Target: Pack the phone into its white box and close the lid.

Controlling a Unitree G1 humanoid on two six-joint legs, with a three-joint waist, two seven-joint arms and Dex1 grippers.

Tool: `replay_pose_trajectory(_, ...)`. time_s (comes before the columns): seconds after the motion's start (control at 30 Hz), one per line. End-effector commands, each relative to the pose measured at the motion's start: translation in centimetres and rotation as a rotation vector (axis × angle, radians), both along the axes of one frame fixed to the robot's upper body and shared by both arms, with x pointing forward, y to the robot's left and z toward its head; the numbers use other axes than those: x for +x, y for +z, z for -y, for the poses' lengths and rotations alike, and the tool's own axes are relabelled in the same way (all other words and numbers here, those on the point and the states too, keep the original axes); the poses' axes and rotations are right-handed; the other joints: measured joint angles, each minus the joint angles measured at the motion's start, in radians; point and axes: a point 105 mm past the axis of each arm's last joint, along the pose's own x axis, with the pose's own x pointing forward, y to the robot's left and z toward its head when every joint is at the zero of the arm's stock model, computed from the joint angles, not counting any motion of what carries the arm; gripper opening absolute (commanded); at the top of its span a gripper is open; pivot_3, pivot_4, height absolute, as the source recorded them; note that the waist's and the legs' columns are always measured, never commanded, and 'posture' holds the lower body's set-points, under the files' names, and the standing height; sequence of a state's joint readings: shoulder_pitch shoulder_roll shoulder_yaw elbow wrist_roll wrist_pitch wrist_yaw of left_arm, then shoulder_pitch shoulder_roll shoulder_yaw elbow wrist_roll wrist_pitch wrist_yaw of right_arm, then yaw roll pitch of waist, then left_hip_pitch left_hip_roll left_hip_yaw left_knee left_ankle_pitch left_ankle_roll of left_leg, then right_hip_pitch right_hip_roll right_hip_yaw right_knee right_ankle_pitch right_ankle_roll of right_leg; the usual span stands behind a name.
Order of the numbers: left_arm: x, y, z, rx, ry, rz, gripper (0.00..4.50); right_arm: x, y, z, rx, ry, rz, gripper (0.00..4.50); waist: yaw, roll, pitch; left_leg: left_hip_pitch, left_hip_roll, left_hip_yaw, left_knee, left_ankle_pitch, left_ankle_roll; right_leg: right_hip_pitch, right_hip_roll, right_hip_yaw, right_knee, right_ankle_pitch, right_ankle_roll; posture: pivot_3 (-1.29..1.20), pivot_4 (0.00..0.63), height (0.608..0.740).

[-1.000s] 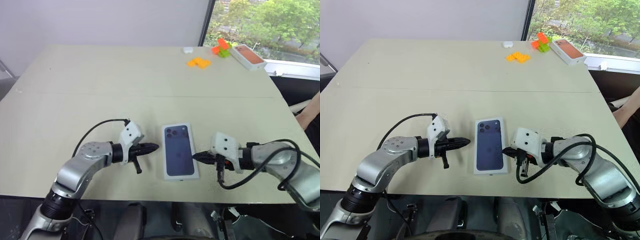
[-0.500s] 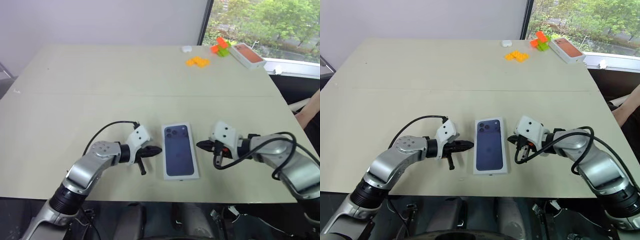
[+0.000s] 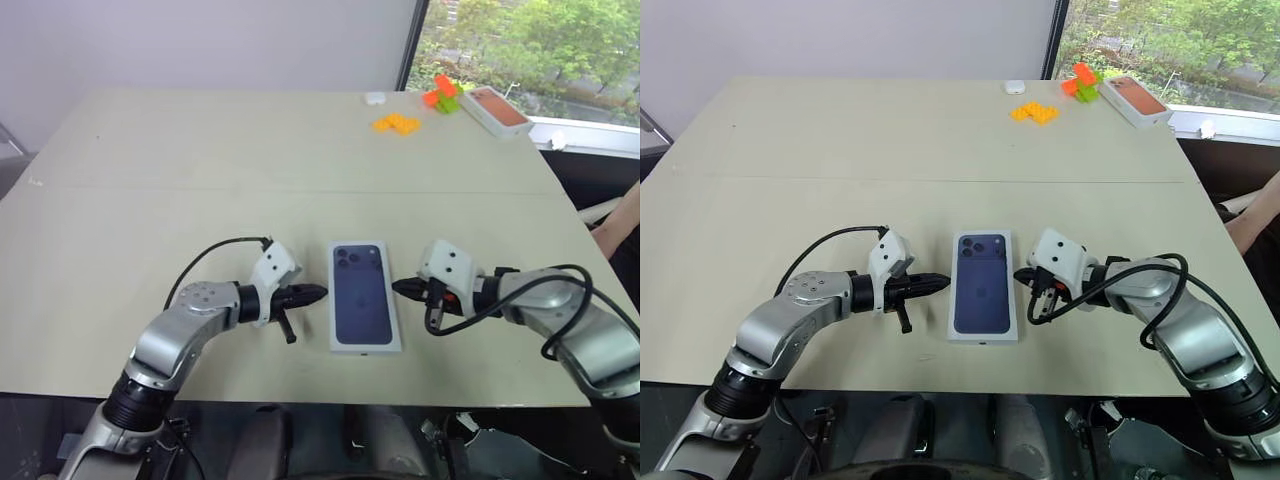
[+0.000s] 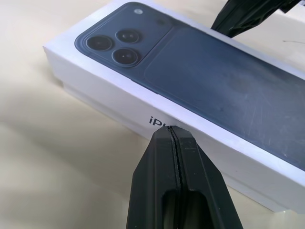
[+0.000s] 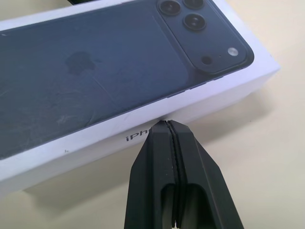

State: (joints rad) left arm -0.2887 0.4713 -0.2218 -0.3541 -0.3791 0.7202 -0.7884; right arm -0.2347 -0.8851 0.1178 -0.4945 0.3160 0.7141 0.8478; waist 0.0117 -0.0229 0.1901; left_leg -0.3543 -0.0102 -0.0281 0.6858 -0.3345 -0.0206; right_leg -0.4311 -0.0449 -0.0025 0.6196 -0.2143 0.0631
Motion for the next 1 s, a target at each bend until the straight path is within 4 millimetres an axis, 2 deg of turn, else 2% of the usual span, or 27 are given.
replay_pose_trajectory(0.03,-1.3,1.1,1.7,-0.039,-0.095,0.029,0.0,-0.6,0.8,-0.7,0.014,0.053,0.026,0.02,0.0,0.0,0.0,0.0,0.0,0.0,0.0,0.0,0.0,0.0,0.0,0.0,0.0,0.0,0.0,0.0,0.15,0.74)
replay_pose_trajectory(0.43,-1.1,0.7,1.5,-0.011,-0.09,0.026,0.0,-0.6,0.3,-0.7,0.008,0.05,0.018,0.02,0.0,0.0,0.0,0.0,0.0,0.0,0.0,0.0,0.0,0.0,0.0,0.0,0.0,0.0,0.0,0.0,0.15,0.74)
replay_pose_trajectory(0.83,-0.4,0.4,1.0,-0.016,-0.036,0.02,0.0,-0.1,1.0,-0.8,0.013,0.047,0.046,0.02,0.0,0.0,0.0,0.0,0.0,0.0,0.0,0.0,0.0,0.0,0.0,0.0,0.0,0.0,0.0,0.0,0.15,0.74)
replay_pose_trajectory(1.0,-0.2,0.1,1.1,-0.015,-0.028,0.011,0.0,0.0,0.4,-0.7,0.003,0.041,0.035,0.02,0.0,0.0,0.0,0.0,0.0,0.0,0.0,0.0,0.0,0.0,0.0,0.0,0.0,0.0,0.0,0.0,0.15,0.74)
